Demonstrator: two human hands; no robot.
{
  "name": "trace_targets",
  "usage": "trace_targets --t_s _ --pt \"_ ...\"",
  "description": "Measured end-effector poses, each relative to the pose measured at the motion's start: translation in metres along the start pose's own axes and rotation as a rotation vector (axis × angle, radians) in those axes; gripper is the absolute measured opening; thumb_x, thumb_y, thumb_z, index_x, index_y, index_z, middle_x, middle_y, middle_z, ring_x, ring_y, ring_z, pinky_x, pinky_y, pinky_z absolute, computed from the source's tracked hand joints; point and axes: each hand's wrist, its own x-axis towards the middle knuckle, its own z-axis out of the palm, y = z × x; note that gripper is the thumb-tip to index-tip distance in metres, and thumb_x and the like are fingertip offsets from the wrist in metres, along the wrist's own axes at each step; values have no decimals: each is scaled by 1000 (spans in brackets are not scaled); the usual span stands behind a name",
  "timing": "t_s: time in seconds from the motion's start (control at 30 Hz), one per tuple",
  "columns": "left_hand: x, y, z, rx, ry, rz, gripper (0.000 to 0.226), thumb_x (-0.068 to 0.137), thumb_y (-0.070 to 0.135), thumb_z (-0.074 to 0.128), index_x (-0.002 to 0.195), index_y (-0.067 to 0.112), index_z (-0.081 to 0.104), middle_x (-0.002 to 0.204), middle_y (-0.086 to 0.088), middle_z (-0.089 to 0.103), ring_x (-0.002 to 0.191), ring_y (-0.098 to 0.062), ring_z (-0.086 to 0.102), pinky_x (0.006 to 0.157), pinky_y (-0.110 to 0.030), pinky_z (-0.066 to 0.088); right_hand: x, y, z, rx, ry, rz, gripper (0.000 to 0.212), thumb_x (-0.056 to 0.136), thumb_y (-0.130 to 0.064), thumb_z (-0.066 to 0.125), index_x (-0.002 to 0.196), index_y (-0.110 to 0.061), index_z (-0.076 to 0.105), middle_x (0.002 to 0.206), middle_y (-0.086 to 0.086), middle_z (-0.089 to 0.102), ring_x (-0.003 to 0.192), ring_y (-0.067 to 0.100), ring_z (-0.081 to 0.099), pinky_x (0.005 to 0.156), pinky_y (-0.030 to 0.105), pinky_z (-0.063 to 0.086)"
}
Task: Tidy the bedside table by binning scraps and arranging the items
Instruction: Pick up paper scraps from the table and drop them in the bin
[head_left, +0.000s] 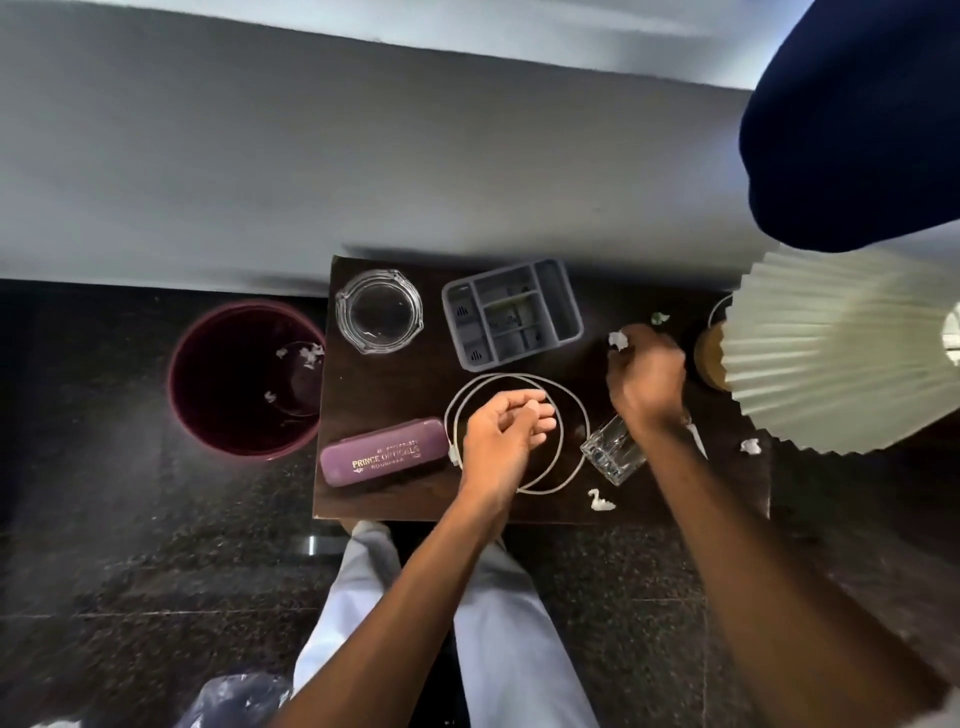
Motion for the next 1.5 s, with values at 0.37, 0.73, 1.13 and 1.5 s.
trace_targets --t_s 0.37,0.73,1.13,1.5 --pt "3 -12 -11 -28 65 -29 17 103 10 52 105 14 68 98 -6 74 90 -14 70 84 -25 56 33 6 20 -167 -167 24 21 94 -12 61 111 -2 68 112 23 67 104 39 65 85 37 52" --pt "1 3 -33 -164 140 2 14 102 8 54 101 6 68 98 -12 72 82 -13 70 72 -19 57 -53 -30 -11 512 -116 317 14 90 -15 70 103 -18 71 91 -6 73 83 7 68 77 24 57" --pt "-9 20 -80 -161 101 -74 13 98 14 63 100 9 75 86 -8 75 83 -17 68 83 -25 58 -123 -105 11 814 -350 143 16 91 -3 65 101 -15 69 96 -2 73 91 6 71 81 17 56" --pt "-8 36 -164 43 284 16 19 87 18 78 105 15 80 91 1 81 88 -12 77 78 -27 63 -137 -177 54 645 -459 -40 23 89 -5 68 109 -16 71 94 -8 75 86 -4 71 76 10 55"
